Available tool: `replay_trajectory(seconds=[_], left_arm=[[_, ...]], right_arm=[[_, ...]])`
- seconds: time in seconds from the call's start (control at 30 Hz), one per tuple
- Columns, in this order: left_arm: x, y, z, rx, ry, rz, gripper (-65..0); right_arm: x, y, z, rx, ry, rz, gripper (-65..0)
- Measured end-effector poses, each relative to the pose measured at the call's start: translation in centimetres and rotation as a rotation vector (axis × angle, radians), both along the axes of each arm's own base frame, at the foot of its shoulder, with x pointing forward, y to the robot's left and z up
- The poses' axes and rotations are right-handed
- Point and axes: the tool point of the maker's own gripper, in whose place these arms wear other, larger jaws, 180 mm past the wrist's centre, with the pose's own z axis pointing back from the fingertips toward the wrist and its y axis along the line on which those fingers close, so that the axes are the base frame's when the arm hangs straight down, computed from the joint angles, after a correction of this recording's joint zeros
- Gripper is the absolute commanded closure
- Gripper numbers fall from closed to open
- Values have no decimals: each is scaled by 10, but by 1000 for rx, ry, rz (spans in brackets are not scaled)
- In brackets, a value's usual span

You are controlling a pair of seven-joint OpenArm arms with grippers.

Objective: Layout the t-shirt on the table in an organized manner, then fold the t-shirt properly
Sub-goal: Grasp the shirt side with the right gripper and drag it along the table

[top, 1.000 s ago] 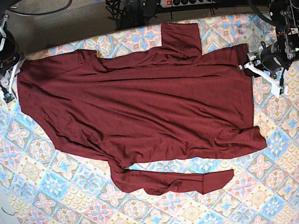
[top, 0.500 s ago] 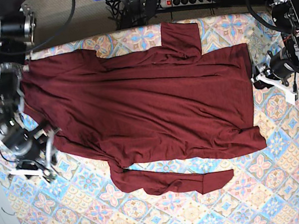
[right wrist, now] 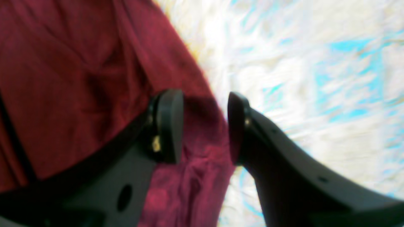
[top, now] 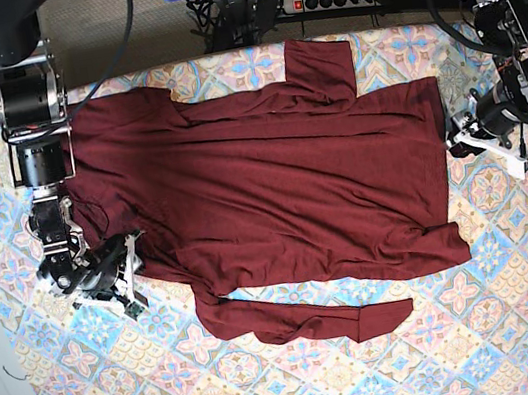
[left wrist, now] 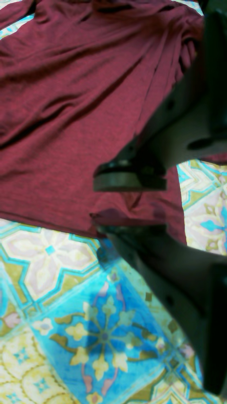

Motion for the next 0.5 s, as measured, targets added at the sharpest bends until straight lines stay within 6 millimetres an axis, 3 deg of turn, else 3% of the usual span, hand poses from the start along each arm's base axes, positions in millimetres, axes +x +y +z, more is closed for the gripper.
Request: replay_trajectory(seconds=[0.07,0.23,0.5], left_arm=[[0,0,0,2,2,1,-141],[0,0,0,1,2,0,-141],[0,-1,-1,1,3,-2,-141]], right_arm=[[2,-2,-5,7,19,-6,-245],[21,1,6,52,-29,-12,-281],[11,3,-10,67,7,-20,-281]])
